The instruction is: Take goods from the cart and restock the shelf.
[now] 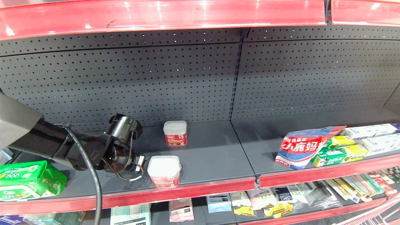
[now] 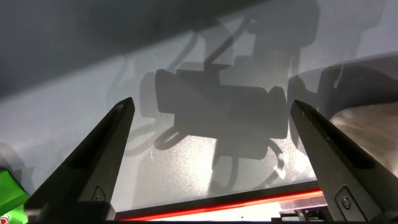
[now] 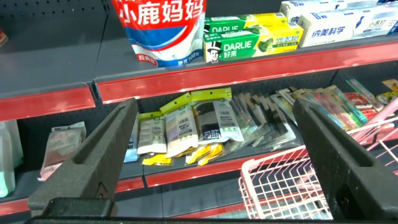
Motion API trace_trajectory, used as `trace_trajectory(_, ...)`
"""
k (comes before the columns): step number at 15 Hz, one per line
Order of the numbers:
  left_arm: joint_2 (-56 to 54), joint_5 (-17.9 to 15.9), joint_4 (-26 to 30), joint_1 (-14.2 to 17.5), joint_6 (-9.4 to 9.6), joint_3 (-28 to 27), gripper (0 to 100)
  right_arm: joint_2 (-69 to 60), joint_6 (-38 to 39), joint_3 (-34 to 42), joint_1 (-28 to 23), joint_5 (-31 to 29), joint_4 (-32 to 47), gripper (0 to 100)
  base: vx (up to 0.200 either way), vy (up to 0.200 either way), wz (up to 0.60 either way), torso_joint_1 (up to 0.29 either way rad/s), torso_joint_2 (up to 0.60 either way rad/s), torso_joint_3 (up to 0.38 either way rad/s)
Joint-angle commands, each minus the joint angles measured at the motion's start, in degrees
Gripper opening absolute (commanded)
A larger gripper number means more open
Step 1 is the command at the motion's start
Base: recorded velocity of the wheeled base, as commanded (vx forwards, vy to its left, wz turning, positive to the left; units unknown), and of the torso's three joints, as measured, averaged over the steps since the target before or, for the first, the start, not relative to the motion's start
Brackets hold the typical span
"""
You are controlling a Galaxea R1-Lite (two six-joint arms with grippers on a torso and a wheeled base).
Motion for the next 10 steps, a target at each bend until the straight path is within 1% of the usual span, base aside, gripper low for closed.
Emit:
trace_trajectory(1, 0.0, 0.0, 0.0, 0.0, -0.03, 0.1, 100, 0.1, 0.0, 0.0, 0.0, 0.0, 0.0, 100, 0.0, 0.0, 0.0, 0.0, 0.0, 0.0)
trace_trajectory(10, 0.0, 0.0, 0.0, -0.1, -0.03, 0.2, 100, 0.1, 0.0, 0.0, 0.0, 0.0, 0.0, 100, 0.0, 0.0, 0.0, 0.0, 0.0, 0.0)
